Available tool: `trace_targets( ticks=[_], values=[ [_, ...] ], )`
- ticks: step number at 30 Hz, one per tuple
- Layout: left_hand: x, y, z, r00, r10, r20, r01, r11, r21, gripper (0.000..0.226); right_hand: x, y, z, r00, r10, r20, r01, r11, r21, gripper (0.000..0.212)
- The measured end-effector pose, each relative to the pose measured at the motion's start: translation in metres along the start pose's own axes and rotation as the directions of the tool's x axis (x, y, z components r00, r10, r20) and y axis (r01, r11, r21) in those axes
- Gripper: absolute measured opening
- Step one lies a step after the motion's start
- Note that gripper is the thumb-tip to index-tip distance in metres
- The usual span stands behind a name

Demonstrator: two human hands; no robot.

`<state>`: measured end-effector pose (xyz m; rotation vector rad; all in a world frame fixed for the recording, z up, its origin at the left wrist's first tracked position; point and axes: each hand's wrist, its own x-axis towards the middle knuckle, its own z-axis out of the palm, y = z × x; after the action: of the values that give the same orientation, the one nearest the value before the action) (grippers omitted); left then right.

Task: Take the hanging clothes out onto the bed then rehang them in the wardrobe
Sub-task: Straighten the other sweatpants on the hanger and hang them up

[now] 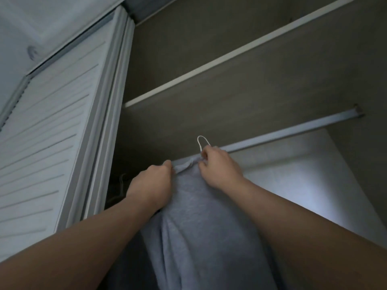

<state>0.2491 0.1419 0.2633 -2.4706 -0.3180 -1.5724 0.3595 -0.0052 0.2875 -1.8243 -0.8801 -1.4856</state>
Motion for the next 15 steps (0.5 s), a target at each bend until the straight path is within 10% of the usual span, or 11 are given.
trace_targets(
  ticks=[5,15],
  values=[
    [0.027,0.017,0.007,1.000,-0.020,-0.017,0.021,0.994,0.110,0.015,0.022,0.028,0.020,0.930,0.101,0.355,-0.078,0.994,-0.076,0.078],
    [0.035,0.020,0.041,0.991,-0.058,0.118,0.044,0.991,0.123,0.023,0.022,0.051,0.081,0.866,0.059,0.497,-0.121,0.988,0.094,0.083]
  ],
)
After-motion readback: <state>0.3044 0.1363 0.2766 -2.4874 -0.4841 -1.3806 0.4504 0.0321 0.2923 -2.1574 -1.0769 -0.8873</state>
